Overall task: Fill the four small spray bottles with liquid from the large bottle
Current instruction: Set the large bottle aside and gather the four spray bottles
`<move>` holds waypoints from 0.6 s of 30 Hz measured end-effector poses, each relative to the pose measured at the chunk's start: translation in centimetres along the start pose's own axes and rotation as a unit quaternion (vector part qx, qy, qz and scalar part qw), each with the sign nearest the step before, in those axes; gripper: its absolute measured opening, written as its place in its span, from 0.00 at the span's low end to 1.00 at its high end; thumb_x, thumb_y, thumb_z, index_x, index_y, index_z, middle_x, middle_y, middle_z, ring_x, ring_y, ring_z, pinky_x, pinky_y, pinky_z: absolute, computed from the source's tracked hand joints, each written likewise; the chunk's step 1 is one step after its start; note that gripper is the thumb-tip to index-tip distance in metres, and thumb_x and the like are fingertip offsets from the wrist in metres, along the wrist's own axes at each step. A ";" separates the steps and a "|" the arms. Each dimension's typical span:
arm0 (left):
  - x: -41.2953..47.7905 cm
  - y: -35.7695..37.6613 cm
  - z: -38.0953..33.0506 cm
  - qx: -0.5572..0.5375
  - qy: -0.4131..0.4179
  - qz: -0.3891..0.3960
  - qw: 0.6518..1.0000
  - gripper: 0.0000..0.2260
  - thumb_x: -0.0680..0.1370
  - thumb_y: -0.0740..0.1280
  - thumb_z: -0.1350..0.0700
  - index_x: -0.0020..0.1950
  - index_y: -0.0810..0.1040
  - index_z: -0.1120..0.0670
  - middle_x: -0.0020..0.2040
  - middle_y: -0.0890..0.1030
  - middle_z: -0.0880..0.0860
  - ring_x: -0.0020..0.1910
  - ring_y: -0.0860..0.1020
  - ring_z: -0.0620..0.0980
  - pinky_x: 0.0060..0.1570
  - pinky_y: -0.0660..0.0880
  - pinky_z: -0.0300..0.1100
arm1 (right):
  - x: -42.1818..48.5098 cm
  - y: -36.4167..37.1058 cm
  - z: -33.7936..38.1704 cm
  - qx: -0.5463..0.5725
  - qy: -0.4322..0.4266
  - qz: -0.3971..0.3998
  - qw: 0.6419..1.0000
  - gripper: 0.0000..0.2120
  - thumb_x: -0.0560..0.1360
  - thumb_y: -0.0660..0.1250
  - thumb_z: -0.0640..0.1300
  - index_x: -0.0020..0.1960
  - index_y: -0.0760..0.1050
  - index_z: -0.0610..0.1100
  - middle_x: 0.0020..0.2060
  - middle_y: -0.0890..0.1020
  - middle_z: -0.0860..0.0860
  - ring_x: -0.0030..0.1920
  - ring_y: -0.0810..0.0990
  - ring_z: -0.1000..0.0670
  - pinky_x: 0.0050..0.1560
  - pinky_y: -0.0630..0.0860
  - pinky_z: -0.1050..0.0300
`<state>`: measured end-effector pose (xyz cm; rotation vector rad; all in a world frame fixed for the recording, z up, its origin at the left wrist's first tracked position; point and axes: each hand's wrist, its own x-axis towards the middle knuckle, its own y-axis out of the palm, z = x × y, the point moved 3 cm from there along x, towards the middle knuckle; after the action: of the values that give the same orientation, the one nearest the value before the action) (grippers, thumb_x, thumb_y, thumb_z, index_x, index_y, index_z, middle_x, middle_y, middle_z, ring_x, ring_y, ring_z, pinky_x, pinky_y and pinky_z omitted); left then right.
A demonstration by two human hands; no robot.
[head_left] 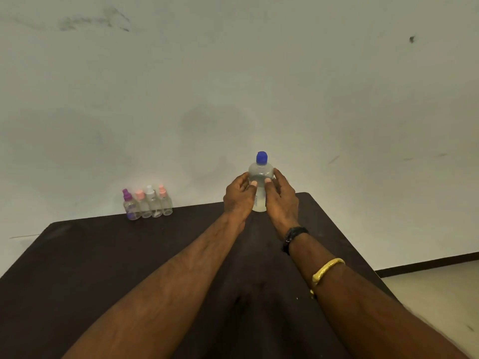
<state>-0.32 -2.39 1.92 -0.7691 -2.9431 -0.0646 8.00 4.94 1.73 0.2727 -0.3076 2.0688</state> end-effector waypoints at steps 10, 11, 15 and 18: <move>-8.6 -3.9 -2.5 -0.006 0.000 -0.002 1.000 0.21 0.82 0.68 0.60 0.75 0.73 0.54 0.69 0.80 0.54 0.66 0.79 0.52 0.68 0.76 0.52 | -8.1 -2.0 4.2 0.001 -0.012 0.016 1.000 0.18 0.84 0.61 0.50 0.74 0.71 0.54 0.60 0.79 0.54 0.60 0.79 0.51 0.66 0.77 0.46; -9.3 -4.2 -2.3 -0.007 -0.003 -0.006 1.000 0.21 0.81 0.69 0.60 0.74 0.74 0.54 0.68 0.80 0.54 0.65 0.80 0.51 0.67 0.77 0.52 | -8.9 -2.2 4.3 0.000 -0.013 0.018 1.000 0.18 0.84 0.61 0.50 0.73 0.71 0.54 0.60 0.79 0.55 0.60 0.79 0.51 0.66 0.77 0.45; -12.4 -5.6 -1.4 0.002 -0.012 -0.012 1.000 0.20 0.80 0.70 0.58 0.73 0.76 0.52 0.65 0.82 0.52 0.63 0.81 0.50 0.65 0.78 0.53 | -12.4 -2.8 3.8 0.002 0.000 0.030 1.000 0.19 0.83 0.62 0.51 0.74 0.71 0.54 0.65 0.80 0.51 0.63 0.79 0.48 0.66 0.77 0.43; -13.6 -6.1 -0.6 0.002 -0.015 -0.006 1.000 0.19 0.80 0.71 0.58 0.71 0.76 0.53 0.65 0.83 0.52 0.62 0.81 0.50 0.65 0.79 0.54 | -13.8 -3.0 3.0 0.005 0.016 0.035 0.999 0.22 0.83 0.63 0.52 0.76 0.69 0.52 0.68 0.78 0.50 0.66 0.78 0.48 0.68 0.75 0.41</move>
<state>8.55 -14.40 0.96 -0.7588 -2.9747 -0.0497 17.54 -5.79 0.48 0.2380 -0.2901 2.1421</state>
